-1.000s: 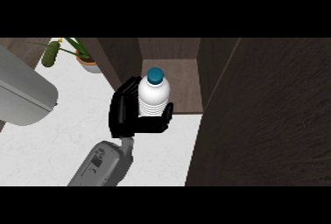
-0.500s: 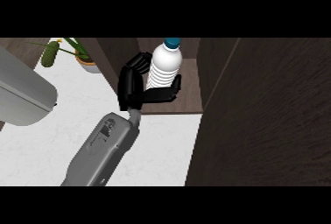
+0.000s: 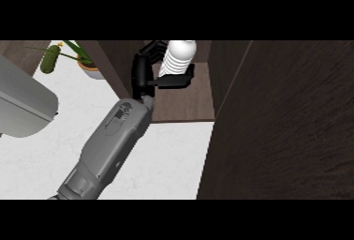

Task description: Pick up the bottled water, place it into the cabinet and close the cabinet

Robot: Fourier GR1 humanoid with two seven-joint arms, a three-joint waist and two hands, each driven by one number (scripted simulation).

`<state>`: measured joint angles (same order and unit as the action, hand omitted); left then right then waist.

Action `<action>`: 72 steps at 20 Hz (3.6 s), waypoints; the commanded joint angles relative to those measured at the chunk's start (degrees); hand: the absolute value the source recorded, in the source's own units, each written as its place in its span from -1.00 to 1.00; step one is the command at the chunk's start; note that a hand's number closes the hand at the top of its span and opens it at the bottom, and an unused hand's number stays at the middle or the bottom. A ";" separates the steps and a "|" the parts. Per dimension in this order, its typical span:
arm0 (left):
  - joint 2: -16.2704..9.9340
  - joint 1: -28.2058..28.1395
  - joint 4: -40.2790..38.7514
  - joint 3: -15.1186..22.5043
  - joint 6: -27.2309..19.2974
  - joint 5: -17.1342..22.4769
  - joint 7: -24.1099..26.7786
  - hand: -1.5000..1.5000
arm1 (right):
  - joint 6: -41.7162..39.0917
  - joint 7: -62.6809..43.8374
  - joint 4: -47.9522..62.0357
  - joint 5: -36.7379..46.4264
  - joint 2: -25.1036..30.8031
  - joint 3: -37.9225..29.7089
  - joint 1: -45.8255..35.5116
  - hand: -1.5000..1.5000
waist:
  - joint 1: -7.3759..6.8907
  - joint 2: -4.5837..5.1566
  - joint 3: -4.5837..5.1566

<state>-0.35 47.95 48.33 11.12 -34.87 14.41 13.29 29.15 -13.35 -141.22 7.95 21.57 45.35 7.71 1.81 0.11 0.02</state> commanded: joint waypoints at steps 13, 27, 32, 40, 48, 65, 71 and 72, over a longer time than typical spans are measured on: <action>0.31 12.04 -29.53 -5.23 -3.73 -1.18 9.67 1.00 | -1.13 -0.03 -2.93 -0.31 0.88 -0.16 -0.49 -1.00 | 0.96 0.76 0.03; -1.35 13.99 -41.00 -6.97 -6.94 -3.23 14.41 -1.00 | -0.19 1.37 -2.83 1.61 1.64 2.74 0.53 -1.00 | 1.80 0.88 0.06; 0.33 15.56 -44.45 -4.95 -12.93 -5.66 13.25 -1.00 | -0.59 3.47 -1.11 -0.39 0.98 1.74 -1.22 -1.00 | 2.90 1.34 0.04; -0.46 15.51 -44.65 -5.99 -13.66 -5.90 13.34 -1.00 | -1.13 3.20 -6.01 -1.52 5.28 1.29 2.91 -1.00 | 2.44 0.97 0.02; -0.17 14.44 -39.75 -8.26 -5.57 -3.99 19.95 -1.00 | -0.27 2.03 -3.36 0.04 2.26 3.60 -0.36 -1.00 | 2.74 1.27 0.20; 0.35 6.00 -25.52 -7.37 25.36 8.23 27.44 1.00 | 1.62 0.80 -4.80 0.41 3.80 0.25 1.44 -1.00 | -1.15 -0.42 0.06; 0.35 -1.13 -13.56 -1.75 30.07 12.19 20.45 1.00 | 2.52 1.60 -5.34 0.31 5.97 -1.08 3.24 -1.00 | -2.44 -1.00 -0.02; 0.35 -3.92 -10.97 0.74 29.30 13.63 20.83 1.00 | 2.47 2.93 -4.34 2.17 5.15 1.82 2.66 -1.00 | -2.16 -1.07 0.00</action>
<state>0.05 50.31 29.62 9.39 -7.29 25.36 36.62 31.22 -9.58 -141.84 4.75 26.24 44.64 8.85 0.68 -0.42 0.10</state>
